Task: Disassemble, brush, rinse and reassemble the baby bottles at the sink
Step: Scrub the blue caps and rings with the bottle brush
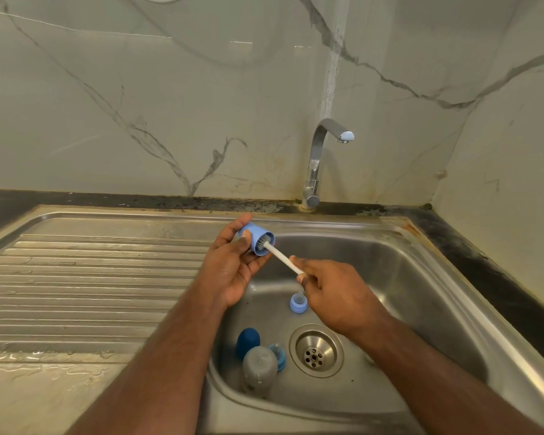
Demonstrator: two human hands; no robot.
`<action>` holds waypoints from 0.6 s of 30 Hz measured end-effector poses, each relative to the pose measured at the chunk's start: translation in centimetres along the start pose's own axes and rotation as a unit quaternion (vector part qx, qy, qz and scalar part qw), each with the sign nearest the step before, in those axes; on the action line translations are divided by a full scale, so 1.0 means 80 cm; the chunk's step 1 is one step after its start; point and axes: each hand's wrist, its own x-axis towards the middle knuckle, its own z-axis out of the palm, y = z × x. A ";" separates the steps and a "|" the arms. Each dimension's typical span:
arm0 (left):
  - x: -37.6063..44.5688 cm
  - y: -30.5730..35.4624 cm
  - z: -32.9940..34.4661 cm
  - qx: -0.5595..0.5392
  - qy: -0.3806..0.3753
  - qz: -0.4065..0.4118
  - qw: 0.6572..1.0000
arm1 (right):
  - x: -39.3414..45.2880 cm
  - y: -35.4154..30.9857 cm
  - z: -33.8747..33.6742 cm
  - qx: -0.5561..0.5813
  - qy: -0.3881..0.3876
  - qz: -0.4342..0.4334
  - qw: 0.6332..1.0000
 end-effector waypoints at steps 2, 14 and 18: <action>0.001 0.000 0.001 -0.011 0.008 -0.003 1.000 | -0.001 0.002 0.007 -0.057 0.026 -0.002 0.998; -0.001 0.002 0.004 -0.029 -0.007 0.015 0.999 | 0.002 -0.001 -0.008 0.471 -0.110 0.161 0.861; -0.003 0.003 0.004 -0.059 -0.025 0.010 0.998 | 0.002 -0.004 -0.012 0.628 -0.168 0.192 0.735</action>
